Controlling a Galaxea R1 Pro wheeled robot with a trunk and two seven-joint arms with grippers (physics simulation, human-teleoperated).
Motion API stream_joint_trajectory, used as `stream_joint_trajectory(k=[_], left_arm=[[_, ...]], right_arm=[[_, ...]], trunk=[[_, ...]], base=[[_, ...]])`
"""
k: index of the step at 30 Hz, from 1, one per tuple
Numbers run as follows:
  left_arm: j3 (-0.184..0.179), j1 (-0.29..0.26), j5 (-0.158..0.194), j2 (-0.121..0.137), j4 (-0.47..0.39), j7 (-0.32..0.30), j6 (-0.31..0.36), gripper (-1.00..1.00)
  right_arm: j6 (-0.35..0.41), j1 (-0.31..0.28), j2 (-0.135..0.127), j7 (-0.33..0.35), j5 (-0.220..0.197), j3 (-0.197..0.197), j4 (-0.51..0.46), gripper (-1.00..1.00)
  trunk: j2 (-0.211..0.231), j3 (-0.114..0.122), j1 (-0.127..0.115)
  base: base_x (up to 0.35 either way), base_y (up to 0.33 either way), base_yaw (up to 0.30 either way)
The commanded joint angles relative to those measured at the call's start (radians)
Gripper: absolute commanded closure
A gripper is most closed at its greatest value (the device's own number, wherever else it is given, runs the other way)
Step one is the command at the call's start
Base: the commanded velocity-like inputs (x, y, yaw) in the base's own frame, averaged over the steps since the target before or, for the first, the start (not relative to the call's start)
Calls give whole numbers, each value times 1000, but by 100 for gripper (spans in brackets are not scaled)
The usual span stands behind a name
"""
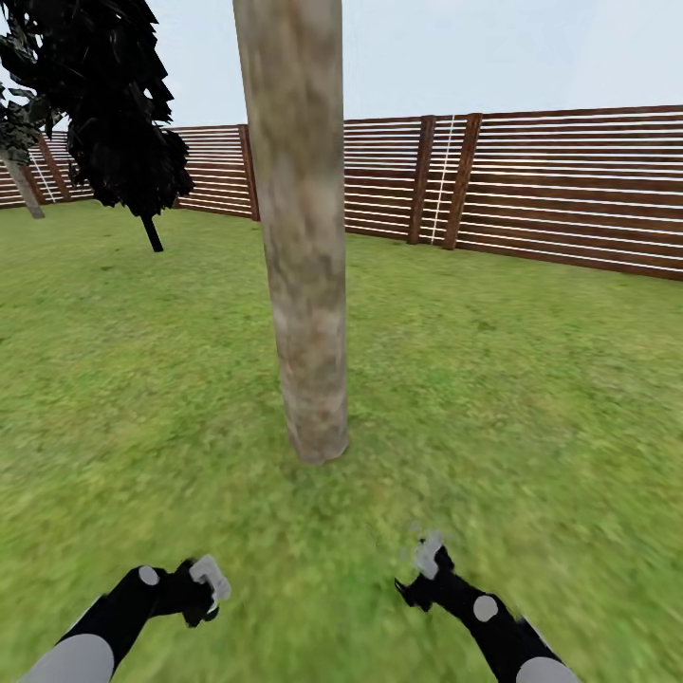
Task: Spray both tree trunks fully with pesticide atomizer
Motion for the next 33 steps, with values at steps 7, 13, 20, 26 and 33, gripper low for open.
stream_joint_trajectory(k=[7, 13, 20, 26, 33], left_arm=[[8, -10, 157, -106, 0, 162, 280, 100], [2, -45, 330, -108, -13, 204, 526, 100], [-6, -62, 336, -114, -18, 202, 598, 100], [-3, -74, 342, -109, -26, 199, 600, 100], [4, -73, 344, -114, -128, 199, 602, 100]], right_arm=[[-7, 36, -19, -588, 2, -170, 194, -100], [-7, 67, -25, -750, 3, -436, 201, -100], [-6, 70, -30, -605, 5, -507, 213, -100], [-5, 70, -30, -579, 3, -508, 214, -100], [-5, 70, -30, -579, 3, -510, 211, -100]], trunk=[[0, -1, 0], [0, -1, 0], [0, -1, 0], [0, -1, 0], [0, -1, 0]], base=[[0, 0, 0], [0, 0, 0], [0, 0, 0], [0, 0, 0], [0, 0, -178]])
